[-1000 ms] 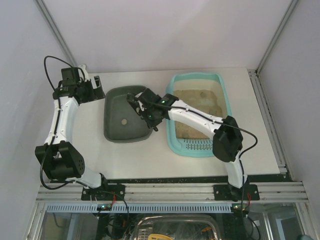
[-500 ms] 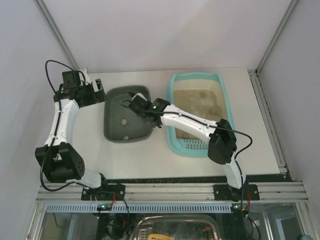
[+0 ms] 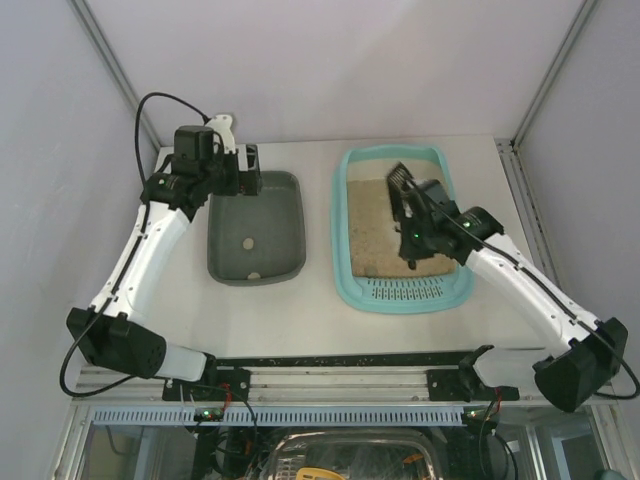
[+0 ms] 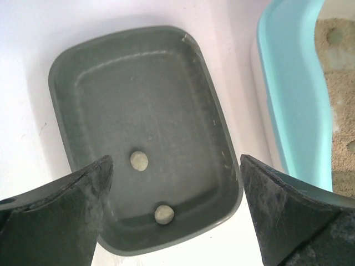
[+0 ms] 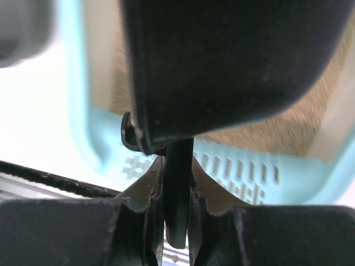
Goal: Clean the litter box
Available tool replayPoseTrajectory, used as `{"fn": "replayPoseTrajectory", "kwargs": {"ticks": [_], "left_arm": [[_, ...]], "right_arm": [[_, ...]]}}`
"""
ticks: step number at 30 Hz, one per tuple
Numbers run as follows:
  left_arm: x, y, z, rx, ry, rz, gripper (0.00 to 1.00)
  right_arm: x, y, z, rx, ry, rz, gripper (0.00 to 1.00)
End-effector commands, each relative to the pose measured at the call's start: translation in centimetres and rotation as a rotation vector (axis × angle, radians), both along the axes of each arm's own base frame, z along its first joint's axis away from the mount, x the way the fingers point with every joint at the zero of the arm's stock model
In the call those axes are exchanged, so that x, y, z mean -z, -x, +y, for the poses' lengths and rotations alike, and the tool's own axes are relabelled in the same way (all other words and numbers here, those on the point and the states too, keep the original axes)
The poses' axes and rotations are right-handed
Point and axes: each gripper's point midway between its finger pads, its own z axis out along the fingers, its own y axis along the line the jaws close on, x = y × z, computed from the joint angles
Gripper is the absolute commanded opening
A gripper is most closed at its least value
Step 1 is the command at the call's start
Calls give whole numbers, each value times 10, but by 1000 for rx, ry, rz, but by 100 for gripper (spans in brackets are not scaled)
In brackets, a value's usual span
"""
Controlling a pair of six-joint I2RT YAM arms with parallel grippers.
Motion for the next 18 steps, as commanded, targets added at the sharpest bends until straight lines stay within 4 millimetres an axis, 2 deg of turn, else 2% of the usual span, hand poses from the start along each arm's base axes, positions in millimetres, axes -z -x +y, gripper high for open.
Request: {"fn": "replayPoseTrajectory", "kwargs": {"ticks": [1, 2, 7, 9, 12, 18], "left_arm": [[-24, -14, -5, -28, 64, -54, 100], [-18, -18, -10, -33, 83, -24, 100], [-14, -32, -27, -41, 103, -9, 100], [-14, -34, -32, -47, 129, 4, 100], [-11, -33, -29, -93, 145, 25, 100], [3, -21, -16, -184, 141, 79, 100]], "right_arm": [[40, 6, -34, 152, -74, 124, 0], [45, 2, -41, 180, -47, 130, 0], [63, -14, -76, 335, 113, 194, 0], [61, -28, -83, 368, 150, 192, 0], [62, -50, -86, 404, 172, 209, 0], [81, -89, -72, 382, 154, 219, 0]]}}
